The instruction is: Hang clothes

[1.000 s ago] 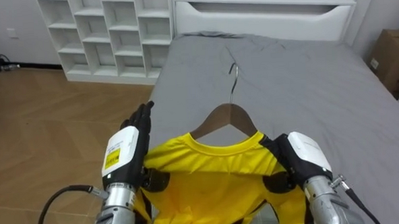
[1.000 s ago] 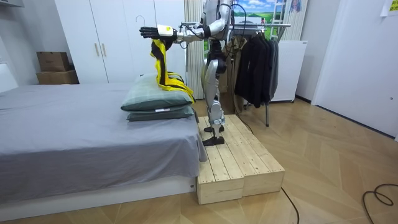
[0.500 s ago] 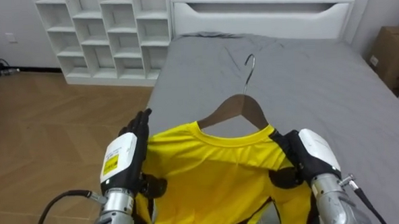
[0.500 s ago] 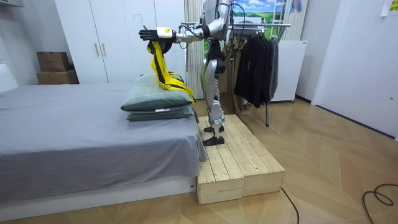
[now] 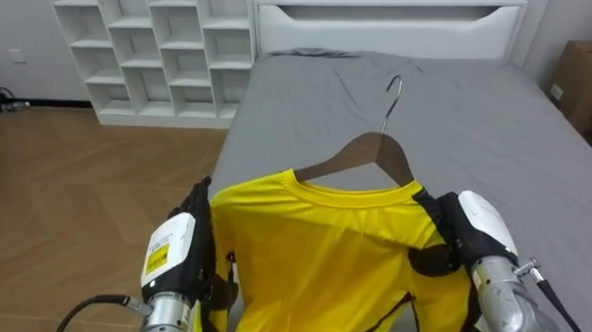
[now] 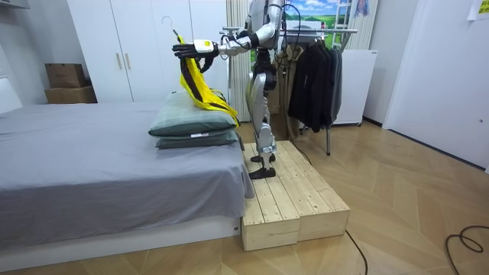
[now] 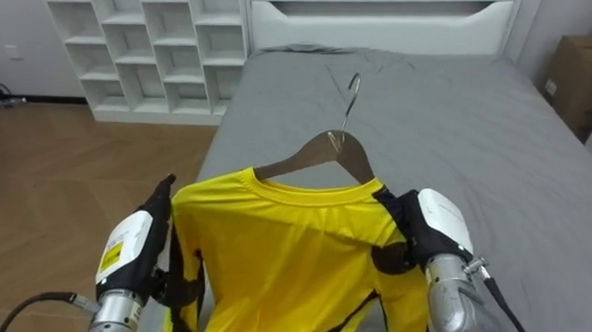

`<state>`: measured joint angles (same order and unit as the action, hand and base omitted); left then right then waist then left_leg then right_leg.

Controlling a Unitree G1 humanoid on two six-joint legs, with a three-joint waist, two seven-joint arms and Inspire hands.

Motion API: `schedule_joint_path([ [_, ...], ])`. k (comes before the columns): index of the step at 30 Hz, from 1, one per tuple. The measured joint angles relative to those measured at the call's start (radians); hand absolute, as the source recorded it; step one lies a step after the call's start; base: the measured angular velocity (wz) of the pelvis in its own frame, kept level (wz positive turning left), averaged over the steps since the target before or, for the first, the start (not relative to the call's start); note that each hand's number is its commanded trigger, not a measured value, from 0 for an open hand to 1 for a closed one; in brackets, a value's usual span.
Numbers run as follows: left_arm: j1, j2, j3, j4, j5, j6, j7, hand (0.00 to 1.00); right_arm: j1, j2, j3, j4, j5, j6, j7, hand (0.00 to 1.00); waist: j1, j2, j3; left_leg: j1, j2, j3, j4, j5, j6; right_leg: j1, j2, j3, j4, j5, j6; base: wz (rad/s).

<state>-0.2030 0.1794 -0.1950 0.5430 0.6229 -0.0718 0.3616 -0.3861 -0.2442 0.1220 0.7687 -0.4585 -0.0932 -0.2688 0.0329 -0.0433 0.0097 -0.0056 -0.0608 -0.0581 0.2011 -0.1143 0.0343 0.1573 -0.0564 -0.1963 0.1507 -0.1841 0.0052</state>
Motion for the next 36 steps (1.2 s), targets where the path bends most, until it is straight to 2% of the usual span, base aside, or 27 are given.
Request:
schedule_joint_path([
  [6, 0.042, 0.008, 0.032, 0.002, 0.0, 0.0, 0.001, 0.0, 0.0, -0.013, -0.029, -0.023, 0.093, 0.0, 0.0, 1.0, 0.003, -0.007, -0.0057, 0.0, 0.001, 0.001, 0.001, 0.0, 0.0, 0.0, 0.0, 0.0, 0.0, 0.0, 0.0, 0.0],
  [9, 0.057, 0.012, 0.047, 0.047, -0.001, 0.0, -0.003, 0.0, 0.0, -0.039, -0.028, -0.022, 0.104, 0.0, 0.0, 1.0, 0.009, -0.009, -0.0065, 0.0, 0.0, 0.001, 0.002, 0.0, 0.0, 0.0, 0.0, -0.002, 0.0, 0.0, 0.0, 0.0],
  [12, 0.09, 0.013, 0.087, 0.09, -0.002, 0.003, -0.005, 0.0, 0.002, -0.048, -0.031, -0.021, 0.095, 0.0, -0.001, 1.0, 0.01, -0.01, -0.0066, 0.002, 0.0, 0.001, 0.002, 0.0, 0.0, 0.001, 0.0, -0.001, 0.0, 0.0, 0.0, 0.0],
  [15, 0.126, 0.018, 0.099, 0.136, -0.003, 0.021, -0.028, 0.0, 0.002, -0.067, -0.039, -0.02, 0.082, 0.005, -0.002, 1.0, 0.01, -0.009, -0.0066, -0.001, 0.0, -0.001, 0.004, 0.0, 0.0, 0.001, 0.0, -0.005, 0.001, 0.0, 0.0, 0.01],
  [18, 0.134, 0.026, 0.119, 0.201, -0.038, 0.026, -0.054, 0.0, 0.002, -0.088, -0.071, -0.006, 0.084, 0.004, -0.019, 1.0, 0.021, -0.009, -0.0065, -0.004, 0.0, -0.003, 0.005, 0.0, 0.0, -0.001, 0.001, -0.005, 0.0, 0.0, 0.0, 0.0],
  [22, 0.137, 0.041, 0.189, 0.271, -0.08, 0.029, -0.066, 0.0, 0.003, -0.115, -0.108, 0.0, 0.062, 0.005, -0.033, 1.0, 0.027, -0.009, -0.0065, -0.005, 0.0, -0.002, 0.004, 0.0, 0.0, -0.003, 0.0, -0.006, 0.001, 0.0, 0.0, 0.0],
  [26, 0.158, 0.058, 0.191, 0.342, -0.161, 0.027, -0.072, 0.0, 0.003, -0.136, -0.107, -0.001, 0.062, 0.005, -0.037, 1.0, 0.025, -0.01, -0.0069, -0.001, -0.001, 0.002, 0.002, 0.0, 0.001, -0.001, -0.001, -0.002, 0.002, 0.0, 0.0, -0.03],
  [30, 0.214, 0.061, 0.209, 0.423, -0.183, 0.033, -0.142, 0.0, 0.011, -0.157, -0.117, -0.041, -0.001, 0.015, -0.034, 1.0, 0.024, -0.012, -0.0083, -0.003, -0.001, 0.005, 0.0, -0.001, 0.002, -0.014, -0.001, 0.005, 0.002, 0.0, 0.0, -0.05],
  [31, 0.233, 0.062, 0.23, 0.442, -0.185, 0.037, -0.172, 0.0, 0.03, -0.162, -0.129, -0.082, -0.042, 0.018, -0.034, 1.0, 0.024, -0.013, -0.0085, -0.004, 0.0, 0.006, -0.001, -0.001, 0.002, -0.017, -0.001, 0.005, 0.002, 0.0, 0.0, -0.03],
  [33, 0.245, 0.067, 0.238, 0.504, -0.206, 0.042, -0.204, 0.0, 0.062, -0.177, -0.138, -0.147, -0.069, 0.021, -0.034, 1.0, 0.031, -0.014, -0.0092, -0.002, 0.002, 0.015, -0.003, -0.001, 0.002, -0.017, -0.001, 0.009, 0.002, 0.0, 0.0, -0.08],
  [36, 0.279, 0.075, 0.239, 0.601, -0.222, 0.053, -0.251, 0.0, 0.085, -0.178, -0.143, -0.236, -0.106, 0.022, -0.034, 1.0, 0.032, -0.017, -0.0094, 0.0, 0.005, 0.031, -0.006, -0.002, 0.002, -0.018, 0.001, 0.027, 0.002, 0.0, 0.001, -0.15],
])
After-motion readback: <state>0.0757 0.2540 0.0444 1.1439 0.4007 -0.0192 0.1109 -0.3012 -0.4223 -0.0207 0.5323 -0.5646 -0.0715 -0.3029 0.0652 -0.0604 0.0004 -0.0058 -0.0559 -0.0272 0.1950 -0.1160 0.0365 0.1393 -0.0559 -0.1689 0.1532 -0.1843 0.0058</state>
